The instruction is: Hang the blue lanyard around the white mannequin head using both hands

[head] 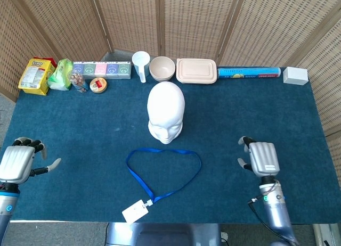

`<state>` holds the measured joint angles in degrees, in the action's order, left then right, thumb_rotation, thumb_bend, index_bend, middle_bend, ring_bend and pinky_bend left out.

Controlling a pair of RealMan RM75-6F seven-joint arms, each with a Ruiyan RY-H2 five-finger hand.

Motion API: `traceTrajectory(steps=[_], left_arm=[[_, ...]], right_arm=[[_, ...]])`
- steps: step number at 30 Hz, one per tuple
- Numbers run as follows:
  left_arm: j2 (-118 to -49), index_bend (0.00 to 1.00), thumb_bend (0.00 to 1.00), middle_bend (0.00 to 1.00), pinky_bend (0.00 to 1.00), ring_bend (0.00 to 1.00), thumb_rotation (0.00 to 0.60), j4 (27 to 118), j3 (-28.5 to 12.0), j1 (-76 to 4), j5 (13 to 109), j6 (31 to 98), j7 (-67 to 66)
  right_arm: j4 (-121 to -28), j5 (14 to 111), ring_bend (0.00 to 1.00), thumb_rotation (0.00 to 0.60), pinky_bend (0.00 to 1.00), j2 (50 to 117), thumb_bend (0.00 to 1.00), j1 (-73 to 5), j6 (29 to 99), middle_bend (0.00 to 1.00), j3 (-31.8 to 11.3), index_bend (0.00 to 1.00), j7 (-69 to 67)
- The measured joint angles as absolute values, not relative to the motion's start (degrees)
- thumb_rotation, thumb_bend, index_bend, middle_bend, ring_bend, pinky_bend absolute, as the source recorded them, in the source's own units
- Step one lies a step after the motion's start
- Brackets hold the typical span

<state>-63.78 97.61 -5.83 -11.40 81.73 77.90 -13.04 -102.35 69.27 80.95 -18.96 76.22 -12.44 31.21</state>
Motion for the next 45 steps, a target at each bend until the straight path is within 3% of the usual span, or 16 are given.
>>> traceTrajectory(steps=[10,15,20,26,45], left_arm=[[-63.7,0.65,0.21,0.51,0.27,0.42,0.232,97.7,-6.8,-13.6,81.1,76.2,-13.4],[-63.8,0.65,0.21,0.51,0.27,0.42,0.235,97.6,-7.0,-14.6,80.8,75.5,-13.8],[-63.8,0.65,0.21,0.51,0.27,0.42,0.276,97.6,-7.1,-15.2,80.6,75.2,-14.1],[-63.8,0.65,0.21,0.51,0.27,0.42,0.331,97.8,-6.6,-15.7,80.2,74.6,-15.4],[-64.1,0.65,0.21,0.51,0.27,0.42,0.334,97.8,-5.4,-15.7,79.3,74.4,-14.8]], right_arm=[[-101.8,65.1,0.99,0.600,1.00,87.5,0.21,-22.8,75.6,0.74,-13.7,0.40,36.0],[-100.3,63.1,1.00,0.600,1.00,90.7,0.20,-24.7,74.9,0.84,-13.9,0.43,37.2],[-99.1,61.9,1.00,0.600,1.00,92.8,0.20,-26.5,73.6,0.91,-13.8,0.46,37.8],[-98.4,59.9,1.00,0.600,1.00,95.1,0.20,-28.4,72.3,0.92,-13.6,0.47,39.2],[-92.0,54.6,1.00,0.600,1.00,101.1,0.20,-32.5,70.9,0.92,-14.1,0.46,41.2]])
